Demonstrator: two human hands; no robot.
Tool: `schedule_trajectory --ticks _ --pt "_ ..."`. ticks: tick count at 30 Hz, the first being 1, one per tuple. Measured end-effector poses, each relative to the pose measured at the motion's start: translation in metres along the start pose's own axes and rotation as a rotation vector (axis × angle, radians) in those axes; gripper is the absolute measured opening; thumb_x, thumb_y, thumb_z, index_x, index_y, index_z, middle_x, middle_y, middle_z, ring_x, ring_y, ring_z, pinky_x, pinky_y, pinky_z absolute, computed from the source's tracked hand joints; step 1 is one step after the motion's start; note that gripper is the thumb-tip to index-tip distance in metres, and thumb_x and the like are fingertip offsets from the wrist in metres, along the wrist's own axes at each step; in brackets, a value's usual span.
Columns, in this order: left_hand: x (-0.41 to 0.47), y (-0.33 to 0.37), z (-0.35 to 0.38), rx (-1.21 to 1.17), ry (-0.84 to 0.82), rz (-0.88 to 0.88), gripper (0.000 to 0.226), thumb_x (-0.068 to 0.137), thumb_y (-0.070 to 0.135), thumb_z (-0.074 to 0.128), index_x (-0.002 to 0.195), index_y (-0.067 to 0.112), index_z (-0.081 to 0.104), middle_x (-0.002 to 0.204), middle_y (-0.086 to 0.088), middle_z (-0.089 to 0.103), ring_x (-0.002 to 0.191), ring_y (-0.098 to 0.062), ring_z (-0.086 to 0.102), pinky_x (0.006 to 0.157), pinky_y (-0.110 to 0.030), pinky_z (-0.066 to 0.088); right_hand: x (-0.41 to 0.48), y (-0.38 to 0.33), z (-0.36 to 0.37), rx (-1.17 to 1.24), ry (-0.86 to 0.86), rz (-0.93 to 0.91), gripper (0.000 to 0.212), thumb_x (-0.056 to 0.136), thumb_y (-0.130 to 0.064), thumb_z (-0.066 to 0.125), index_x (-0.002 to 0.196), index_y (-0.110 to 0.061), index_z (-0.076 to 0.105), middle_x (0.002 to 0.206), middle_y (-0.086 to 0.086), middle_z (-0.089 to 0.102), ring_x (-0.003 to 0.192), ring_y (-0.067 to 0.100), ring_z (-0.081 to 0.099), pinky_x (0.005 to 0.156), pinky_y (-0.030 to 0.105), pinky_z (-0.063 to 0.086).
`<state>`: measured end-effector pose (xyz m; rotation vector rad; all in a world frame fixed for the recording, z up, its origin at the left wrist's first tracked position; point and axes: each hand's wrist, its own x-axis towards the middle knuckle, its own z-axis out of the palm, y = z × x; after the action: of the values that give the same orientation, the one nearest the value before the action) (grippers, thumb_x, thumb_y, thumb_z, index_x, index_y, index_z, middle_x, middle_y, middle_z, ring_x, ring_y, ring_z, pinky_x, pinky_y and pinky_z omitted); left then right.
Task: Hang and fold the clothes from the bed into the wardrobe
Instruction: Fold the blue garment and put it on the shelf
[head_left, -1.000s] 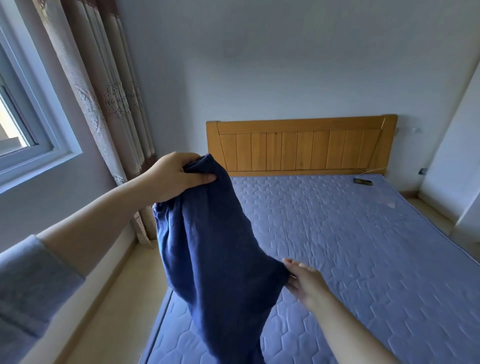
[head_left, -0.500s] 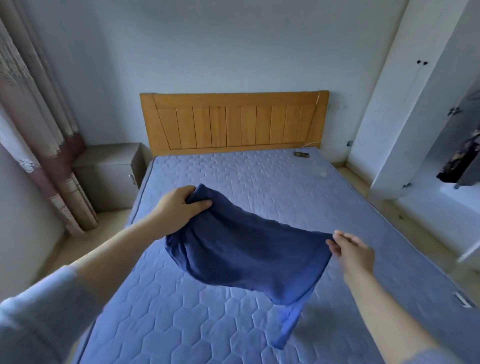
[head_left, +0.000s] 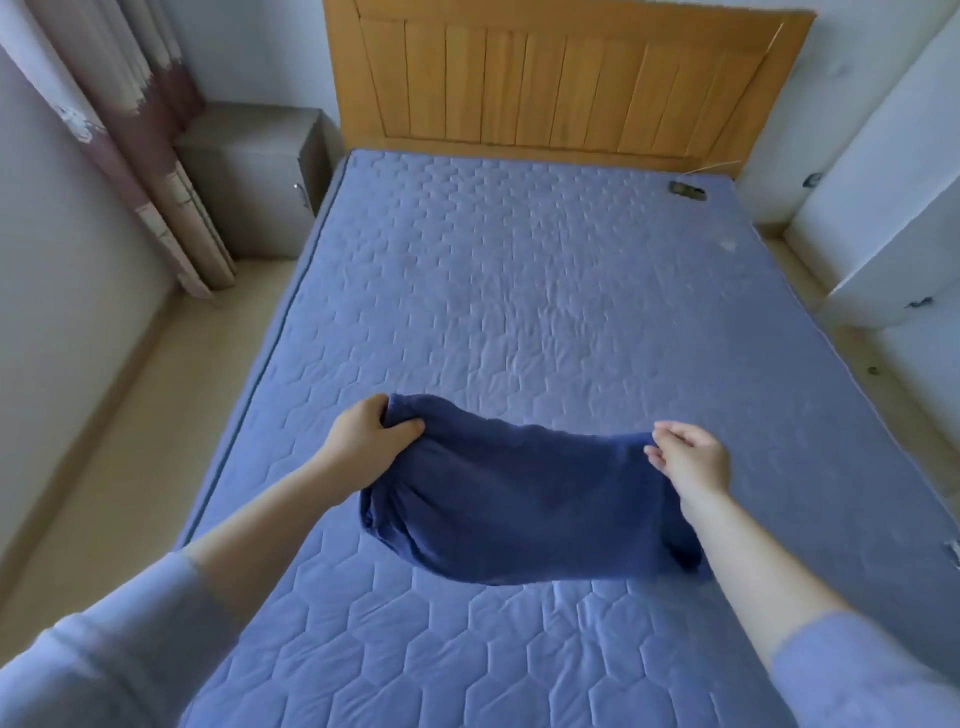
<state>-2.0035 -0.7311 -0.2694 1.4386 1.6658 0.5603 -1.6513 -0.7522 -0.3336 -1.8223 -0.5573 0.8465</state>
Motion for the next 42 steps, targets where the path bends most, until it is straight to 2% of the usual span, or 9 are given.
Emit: schedule_trajectory --ticks 3,10,15,19,26,34,37,40,42 --pt "-0.006 -0.081 -0.012 -0.031 0.042 -0.187 0.017 0.089 0.030 0.061 0.097 0.015 0.061 0.094 -0.004 0.067 0.090 -0.023 0.062 0.078 -0.040 0.052 -0.017 0.039 0.071 -0.154 -0.174 0.080 0.012 0.092 -0.003 0.059 0.100 -0.007 0.067 0.077 0.001 0.064 0.066 0.014 0.063 0.065 0.019 0.057" --pt "-0.031 -0.273 -0.039 -0.139 0.193 -0.565 0.008 0.088 0.023 0.058 0.087 0.017 0.053 0.086 -0.007 0.064 0.076 -0.020 0.059 0.059 -0.032 0.046 -0.096 0.138 0.219 -0.479 -0.490 0.131 0.014 0.091 -0.017 0.059 0.080 -0.023 0.065 0.075 -0.005 0.068 0.078 0.019 0.071 0.086 0.040 0.058" --pt "-0.046 -0.392 -0.057 -0.221 0.230 -0.766 0.022 0.092 0.023 0.053 0.098 0.002 0.056 0.080 -0.014 0.062 0.069 -0.029 0.056 0.060 -0.034 0.046 -0.138 0.194 0.302 -0.643 -0.596 0.056 0.018 0.092 -0.011 0.055 0.103 -0.014 0.068 0.086 0.000 0.070 0.090 0.022 0.070 0.092 0.042 0.054" --pt "-0.052 -0.461 -0.059 -0.136 0.280 -0.821 0.016 0.095 0.023 0.053 0.096 0.008 0.049 0.079 -0.010 0.059 0.066 -0.020 0.053 0.048 -0.029 0.034 -0.149 0.225 0.366 -0.771 -0.621 -0.066 0.028 0.091 -0.010 0.053 0.114 -0.016 0.067 0.098 0.004 0.068 0.097 0.022 0.063 0.084 0.028 0.046" --pt "-0.045 -0.542 -0.040 -0.188 0.295 -0.843 0.020 0.097 0.026 0.053 0.093 0.007 0.047 0.079 -0.006 0.060 0.071 -0.018 0.055 0.054 -0.030 0.034 -0.147 0.266 0.463 -0.864 -0.640 -0.172 0.034 0.090 -0.012 0.053 0.122 -0.017 0.063 0.096 -0.002 0.057 0.092 0.015 0.052 0.077 0.021 0.035" --pt "-0.009 -0.588 -0.028 -0.397 0.398 -0.782 0.020 0.089 0.030 0.067 0.097 0.017 0.054 0.088 0.005 0.065 0.084 -0.013 0.062 0.064 -0.026 0.044 -0.115 0.307 0.521 -0.980 -0.635 -0.226 0.036 0.089 -0.008 0.052 0.123 -0.014 0.062 0.091 -0.001 0.055 0.093 0.020 0.055 0.079 0.026 0.040" --pt "-0.002 -0.594 -0.023 -0.499 0.331 -0.798 0.040 0.079 0.033 0.079 0.105 0.017 0.054 0.093 0.005 0.067 0.087 -0.013 0.065 0.068 -0.028 0.050 -0.103 0.314 0.529 -0.993 -0.610 -0.212 0.035 0.089 -0.008 0.052 0.121 -0.014 0.064 0.093 0.000 0.056 0.091 0.020 0.056 0.080 0.028 0.044" --pt "-0.005 -0.599 -0.015 -0.495 0.225 -0.853 0.048 0.076 0.030 0.081 0.109 0.018 0.048 0.099 0.005 0.061 0.089 -0.019 0.062 0.054 -0.028 0.047 -0.097 0.318 0.532 -0.997 -0.607 -0.210 0.034 0.088 -0.008 0.053 0.120 -0.017 0.064 0.099 0.000 0.057 0.101 0.022 0.059 0.083 0.025 0.043" --pt "-0.012 -0.602 -0.009 -0.476 0.158 -0.864 0.054 0.076 0.030 0.082 0.115 0.019 0.046 0.105 0.003 0.060 0.093 -0.021 0.061 0.056 -0.030 0.047 -0.095 0.321 0.531 -0.980 -0.613 -0.205 0.036 0.088 -0.008 0.053 0.121 -0.017 0.064 0.101 -0.001 0.056 0.098 0.020 0.058 0.079 0.023 0.040"
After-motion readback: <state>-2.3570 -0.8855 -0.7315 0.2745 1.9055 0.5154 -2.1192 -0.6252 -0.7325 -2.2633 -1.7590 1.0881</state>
